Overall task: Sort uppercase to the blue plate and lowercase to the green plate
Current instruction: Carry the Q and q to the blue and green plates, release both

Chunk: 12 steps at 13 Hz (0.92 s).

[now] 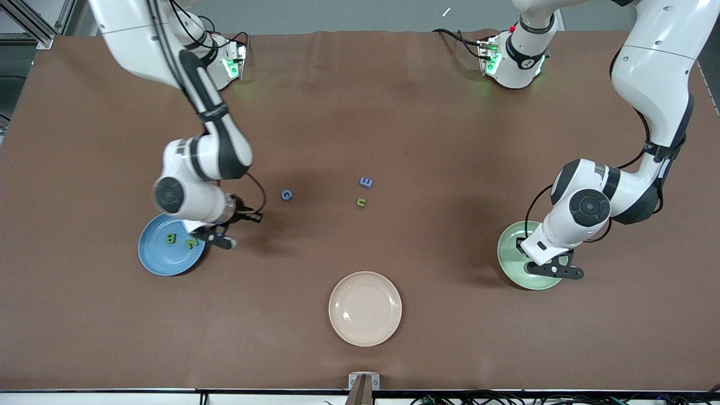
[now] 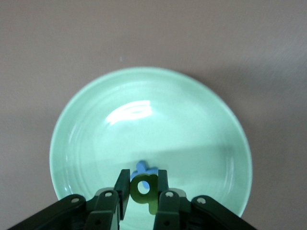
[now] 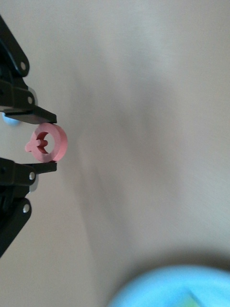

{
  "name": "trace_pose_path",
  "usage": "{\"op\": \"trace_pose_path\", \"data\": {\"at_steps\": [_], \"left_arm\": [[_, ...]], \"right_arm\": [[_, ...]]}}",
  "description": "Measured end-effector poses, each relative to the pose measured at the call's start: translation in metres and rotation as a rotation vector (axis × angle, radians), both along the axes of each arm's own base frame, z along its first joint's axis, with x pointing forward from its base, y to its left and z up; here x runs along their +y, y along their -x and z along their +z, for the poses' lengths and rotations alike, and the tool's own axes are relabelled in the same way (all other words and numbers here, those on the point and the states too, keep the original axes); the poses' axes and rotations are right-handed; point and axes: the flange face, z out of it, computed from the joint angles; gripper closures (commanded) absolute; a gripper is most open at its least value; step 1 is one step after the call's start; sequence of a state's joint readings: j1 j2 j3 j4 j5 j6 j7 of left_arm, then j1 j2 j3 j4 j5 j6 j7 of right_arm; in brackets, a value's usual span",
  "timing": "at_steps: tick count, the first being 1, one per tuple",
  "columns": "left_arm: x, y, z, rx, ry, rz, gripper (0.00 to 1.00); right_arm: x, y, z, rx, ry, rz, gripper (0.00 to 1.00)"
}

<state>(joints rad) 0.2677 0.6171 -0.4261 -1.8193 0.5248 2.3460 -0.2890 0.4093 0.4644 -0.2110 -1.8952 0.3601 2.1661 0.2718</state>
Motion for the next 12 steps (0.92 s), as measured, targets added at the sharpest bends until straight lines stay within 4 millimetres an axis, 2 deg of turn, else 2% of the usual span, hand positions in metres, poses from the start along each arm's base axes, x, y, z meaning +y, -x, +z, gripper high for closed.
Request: {"op": "trace_pose_path", "data": {"at_steps": [2,4,6,7,8,9,10,11,12], "left_arm": [[0.010,0.005,-0.009,0.020,0.000,0.013,0.81],[0.016,0.007,-0.014,0.031,0.000,0.023,0.80],[0.016,0.009,-0.019,0.040,0.002,0.023,0.80],[0.016,0.010,-0.021,0.043,0.004,0.022,0.80],[0.015,0.010,-0.021,0.044,0.004,0.022,0.80],[0.014,0.009,-0.021,0.042,0.006,0.020,0.80],[0.012,0.009,-0.020,0.039,0.007,0.017,0.79],[0.010,0.008,-0.019,0.036,0.007,0.015,0.74],[0.009,0.007,-0.018,0.033,0.008,0.013,0.57]], "right_arm": [[-0.065,-0.022,0.017,-0.046,0.006,0.096,0.86],[-0.112,-0.030,0.020,-0.070,0.032,0.183,0.82],[-0.142,-0.037,0.014,-0.079,0.046,0.262,0.69],[-0.158,-0.042,0.006,-0.082,0.047,0.294,0.48],[-0.171,-0.046,-0.002,-0.081,0.044,0.319,0.21],[-0.183,-0.049,-0.011,-0.078,0.042,0.336,0.11],[-0.191,-0.050,-0.017,-0.073,0.042,0.343,0.10],[-0.194,-0.051,-0.021,-0.069,0.041,0.345,0.10],[-0.192,-0.051,-0.023,-0.065,0.038,0.349,0.10]]}}
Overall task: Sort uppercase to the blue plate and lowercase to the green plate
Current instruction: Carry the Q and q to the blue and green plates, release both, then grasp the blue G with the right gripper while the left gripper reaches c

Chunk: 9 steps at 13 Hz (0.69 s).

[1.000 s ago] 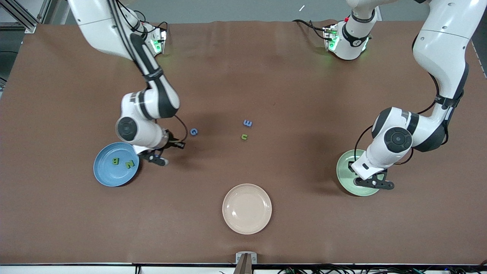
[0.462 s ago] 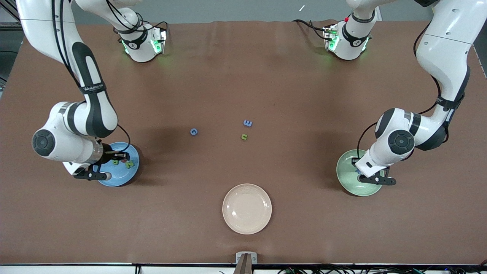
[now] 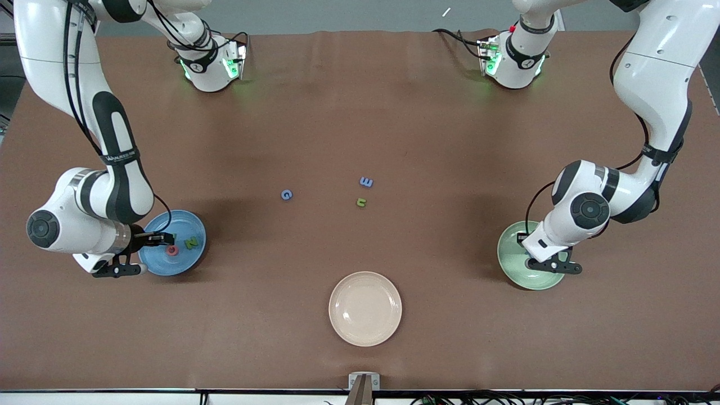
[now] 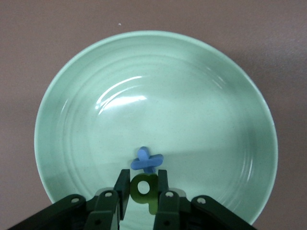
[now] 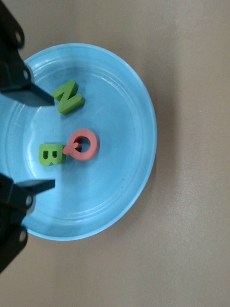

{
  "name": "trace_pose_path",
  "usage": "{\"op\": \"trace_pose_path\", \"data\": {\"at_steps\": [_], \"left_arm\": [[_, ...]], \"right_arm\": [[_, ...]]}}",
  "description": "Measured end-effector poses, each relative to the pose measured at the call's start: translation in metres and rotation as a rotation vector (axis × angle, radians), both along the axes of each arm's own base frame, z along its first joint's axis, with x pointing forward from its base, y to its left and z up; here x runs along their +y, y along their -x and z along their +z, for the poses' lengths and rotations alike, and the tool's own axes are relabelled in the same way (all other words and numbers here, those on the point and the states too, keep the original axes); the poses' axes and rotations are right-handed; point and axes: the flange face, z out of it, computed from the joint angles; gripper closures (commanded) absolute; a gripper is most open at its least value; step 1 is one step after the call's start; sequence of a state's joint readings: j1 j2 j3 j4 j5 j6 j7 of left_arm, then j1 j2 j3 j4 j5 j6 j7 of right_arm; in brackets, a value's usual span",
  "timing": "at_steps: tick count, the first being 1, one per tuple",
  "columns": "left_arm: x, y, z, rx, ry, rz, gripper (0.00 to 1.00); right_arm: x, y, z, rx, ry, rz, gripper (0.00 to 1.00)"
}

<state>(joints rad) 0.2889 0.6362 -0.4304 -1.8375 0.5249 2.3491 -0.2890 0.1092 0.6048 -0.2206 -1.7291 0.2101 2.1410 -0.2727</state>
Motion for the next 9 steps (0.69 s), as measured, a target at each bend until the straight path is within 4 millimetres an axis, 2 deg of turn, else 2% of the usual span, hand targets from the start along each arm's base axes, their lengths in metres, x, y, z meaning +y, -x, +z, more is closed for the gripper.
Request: {"op": "trace_pose_path", "data": {"at_steps": [2,3,4,7,9], "left_arm": [[-0.001,-0.001,0.000,-0.002,0.002,-0.001,0.06],[-0.001,-0.002,-0.001,-0.003,0.004,0.000,0.00],[0.000,-0.003,-0.001,-0.005,0.006,0.001,0.00],[-0.002,-0.007,0.001,-0.014,0.010,0.002,0.00],[-0.018,-0.011,0.013,-0.036,0.029,-0.010,0.00]], "right_arm": [[0.013,0.002,-0.001,0.034,-0.013,0.001,0.10],[0.025,0.004,-0.001,0.066,-0.015,-0.023,0.10],[0.042,0.005,0.001,0.093,-0.010,-0.057,0.10],[0.113,0.014,0.012,0.141,-0.019,-0.150,0.10],[0.151,0.028,0.008,0.178,-0.054,-0.211,0.10]]}}
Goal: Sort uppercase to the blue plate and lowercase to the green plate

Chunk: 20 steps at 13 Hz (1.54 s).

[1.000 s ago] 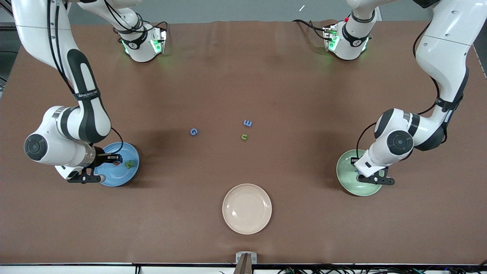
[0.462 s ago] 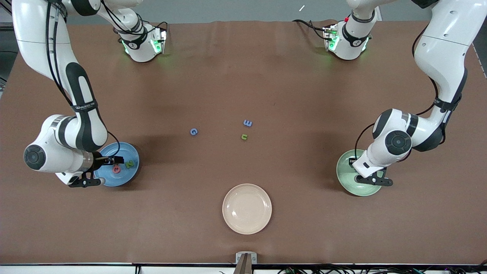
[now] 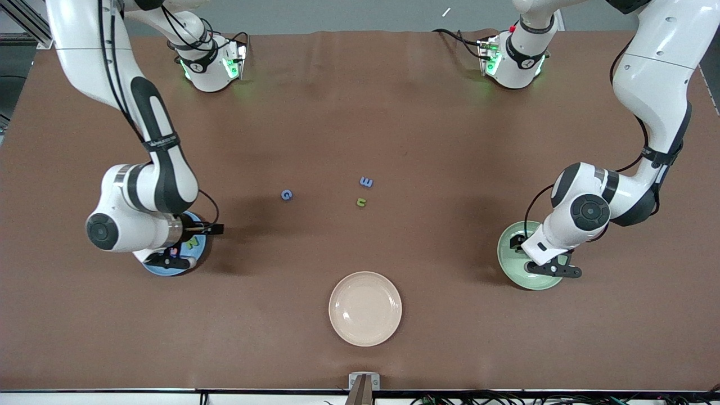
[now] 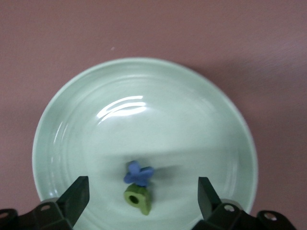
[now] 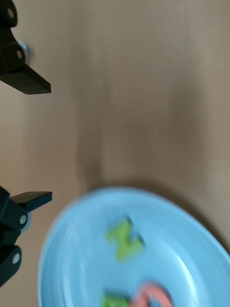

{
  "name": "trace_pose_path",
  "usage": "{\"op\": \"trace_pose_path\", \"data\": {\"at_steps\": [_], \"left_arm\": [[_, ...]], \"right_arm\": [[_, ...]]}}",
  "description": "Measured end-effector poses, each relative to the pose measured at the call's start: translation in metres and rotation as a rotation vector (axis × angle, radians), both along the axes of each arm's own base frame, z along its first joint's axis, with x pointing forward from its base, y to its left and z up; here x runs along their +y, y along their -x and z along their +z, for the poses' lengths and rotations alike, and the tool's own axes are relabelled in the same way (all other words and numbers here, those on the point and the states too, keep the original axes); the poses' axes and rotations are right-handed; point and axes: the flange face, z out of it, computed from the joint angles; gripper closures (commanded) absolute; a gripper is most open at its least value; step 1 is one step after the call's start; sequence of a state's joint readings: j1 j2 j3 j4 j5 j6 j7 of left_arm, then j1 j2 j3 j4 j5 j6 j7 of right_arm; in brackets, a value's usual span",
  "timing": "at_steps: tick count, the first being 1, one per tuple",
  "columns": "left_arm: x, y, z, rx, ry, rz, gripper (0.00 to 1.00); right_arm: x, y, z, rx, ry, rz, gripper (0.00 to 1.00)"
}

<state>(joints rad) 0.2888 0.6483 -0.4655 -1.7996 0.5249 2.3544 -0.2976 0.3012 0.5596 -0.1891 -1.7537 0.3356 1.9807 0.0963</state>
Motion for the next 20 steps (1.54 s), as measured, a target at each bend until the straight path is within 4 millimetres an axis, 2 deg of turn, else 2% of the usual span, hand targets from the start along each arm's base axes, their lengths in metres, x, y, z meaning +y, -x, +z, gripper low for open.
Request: {"op": "trace_pose_path", "data": {"at_steps": [2,4,6,8,9,11,16,20], "left_arm": [[-0.039,0.005,0.016,-0.001,0.025,0.025,0.01],[-0.089,0.019,0.024,0.014,0.037,0.059,0.03],[-0.142,0.038,0.027,0.017,0.040,0.104,0.04],[-0.195,0.062,0.027,0.018,0.041,0.131,0.05],[-0.221,0.076,0.025,0.020,0.040,0.128,0.08],[-0.265,0.104,0.023,0.023,0.037,0.107,0.20],[-0.340,0.150,0.014,0.041,0.076,0.059,0.26],[-0.405,0.175,0.010,0.042,0.120,-0.047,0.44]], "right_arm": [[0.033,0.016,-0.009,0.049,0.024,-0.082,0.10],[0.078,0.031,-0.014,0.078,0.072,-0.157,0.10],[0.126,0.049,-0.019,0.061,0.116,-0.202,0.10],[0.157,0.074,-0.036,-0.004,0.141,-0.229,0.10],[0.164,0.086,-0.048,-0.033,0.152,-0.240,0.10],[0.165,0.105,-0.067,-0.063,0.168,-0.251,0.10],[0.156,0.118,-0.063,-0.048,0.151,-0.295,0.13],[0.166,0.126,-0.063,-0.036,0.137,-0.300,0.35]]}}
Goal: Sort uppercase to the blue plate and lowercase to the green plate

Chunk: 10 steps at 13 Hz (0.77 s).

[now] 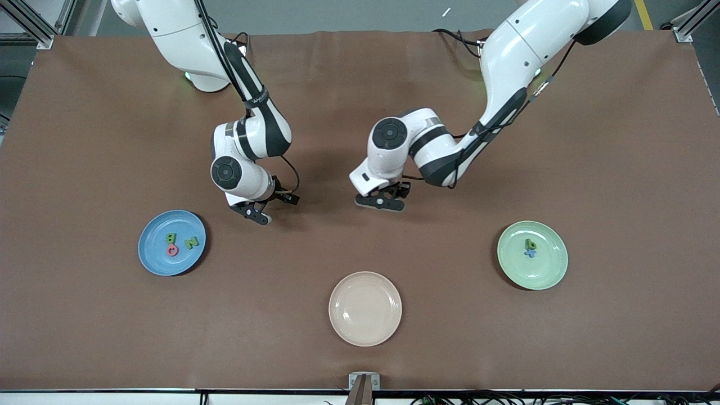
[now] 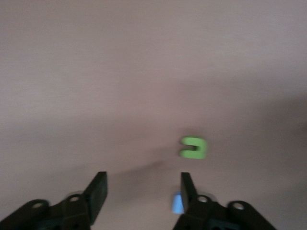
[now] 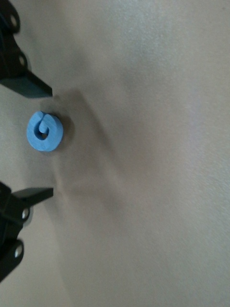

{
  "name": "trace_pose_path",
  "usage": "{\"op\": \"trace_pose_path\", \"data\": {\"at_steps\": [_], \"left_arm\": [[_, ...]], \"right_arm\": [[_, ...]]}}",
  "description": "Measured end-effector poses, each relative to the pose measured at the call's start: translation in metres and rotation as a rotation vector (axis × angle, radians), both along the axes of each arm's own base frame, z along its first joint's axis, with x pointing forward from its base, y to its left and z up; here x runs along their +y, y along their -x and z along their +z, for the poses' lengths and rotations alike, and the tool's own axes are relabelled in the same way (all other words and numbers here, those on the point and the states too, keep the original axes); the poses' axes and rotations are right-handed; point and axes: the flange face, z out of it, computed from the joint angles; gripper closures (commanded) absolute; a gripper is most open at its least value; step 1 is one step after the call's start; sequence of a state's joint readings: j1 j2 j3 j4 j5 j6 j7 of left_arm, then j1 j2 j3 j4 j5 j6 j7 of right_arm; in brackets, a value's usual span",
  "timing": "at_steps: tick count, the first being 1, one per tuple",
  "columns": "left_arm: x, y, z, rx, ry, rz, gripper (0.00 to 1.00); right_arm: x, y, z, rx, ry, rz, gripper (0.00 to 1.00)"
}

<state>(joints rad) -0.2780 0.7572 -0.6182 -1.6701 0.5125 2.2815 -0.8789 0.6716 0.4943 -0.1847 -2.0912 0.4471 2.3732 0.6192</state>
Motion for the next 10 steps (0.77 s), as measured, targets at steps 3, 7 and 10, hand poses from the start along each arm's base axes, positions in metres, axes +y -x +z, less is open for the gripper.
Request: {"op": "trace_pose_path", "data": {"at_steps": [3,7,10], "left_arm": [[-0.027,0.006,-0.016,-0.016,0.006,-0.051,0.50],[-0.029,-0.001,-0.030,-0.009,0.016,-0.057,0.57],[-0.032,0.002,-0.031,-0.011,0.024,-0.063,0.56]], "right_arm": [[0.006,0.004,0.000,0.001,-0.001,0.009,0.59],[0.006,0.003,0.002,-0.003,-0.005,0.007,0.85],[0.002,-0.004,0.009,-0.022,-0.014,0.023,0.87]]}}
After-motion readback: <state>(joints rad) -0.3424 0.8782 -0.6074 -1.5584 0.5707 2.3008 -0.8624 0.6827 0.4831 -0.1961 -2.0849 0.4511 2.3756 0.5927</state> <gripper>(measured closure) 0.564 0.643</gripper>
